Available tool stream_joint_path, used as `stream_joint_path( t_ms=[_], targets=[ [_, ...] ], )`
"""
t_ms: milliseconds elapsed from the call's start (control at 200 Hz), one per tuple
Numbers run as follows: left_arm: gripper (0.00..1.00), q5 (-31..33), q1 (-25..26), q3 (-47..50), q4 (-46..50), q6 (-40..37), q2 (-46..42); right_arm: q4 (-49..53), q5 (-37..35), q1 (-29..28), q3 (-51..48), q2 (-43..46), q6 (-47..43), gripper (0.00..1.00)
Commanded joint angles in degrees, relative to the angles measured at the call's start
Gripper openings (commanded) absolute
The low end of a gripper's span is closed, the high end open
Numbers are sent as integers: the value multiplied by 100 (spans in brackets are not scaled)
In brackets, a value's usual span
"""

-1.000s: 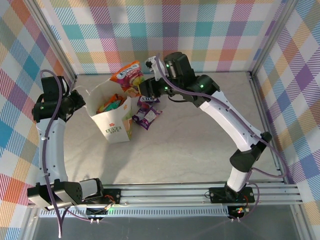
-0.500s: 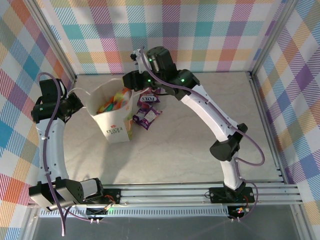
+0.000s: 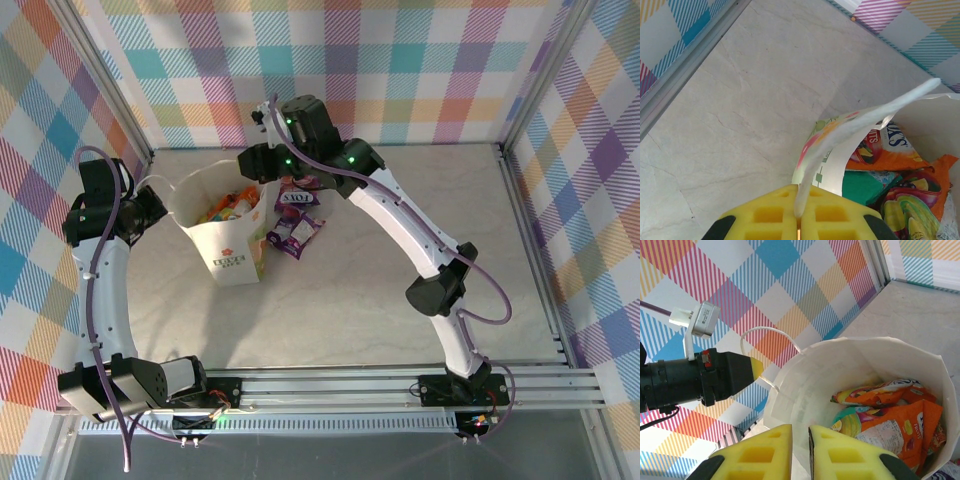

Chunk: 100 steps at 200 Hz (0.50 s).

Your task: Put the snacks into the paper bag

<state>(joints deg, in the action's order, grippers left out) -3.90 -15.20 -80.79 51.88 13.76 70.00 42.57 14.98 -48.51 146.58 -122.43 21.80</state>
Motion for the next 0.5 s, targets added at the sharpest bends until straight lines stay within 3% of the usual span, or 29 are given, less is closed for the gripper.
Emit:
stream_joint_path(
  t_ms=[0, 200, 495],
  targets=[
    [7, -111, -108, 75, -108, 55, -82, 173, -66, -48, 11, 379, -210, 17],
    [6, -76, -106, 56, -86, 42, -80, 219, -579, -44, -833, 1179, -619, 17],
    [5, -55, -106, 3, -29, 39, -80, -436, -1686, 21, -3536, 3017, -813, 21]
  ],
)
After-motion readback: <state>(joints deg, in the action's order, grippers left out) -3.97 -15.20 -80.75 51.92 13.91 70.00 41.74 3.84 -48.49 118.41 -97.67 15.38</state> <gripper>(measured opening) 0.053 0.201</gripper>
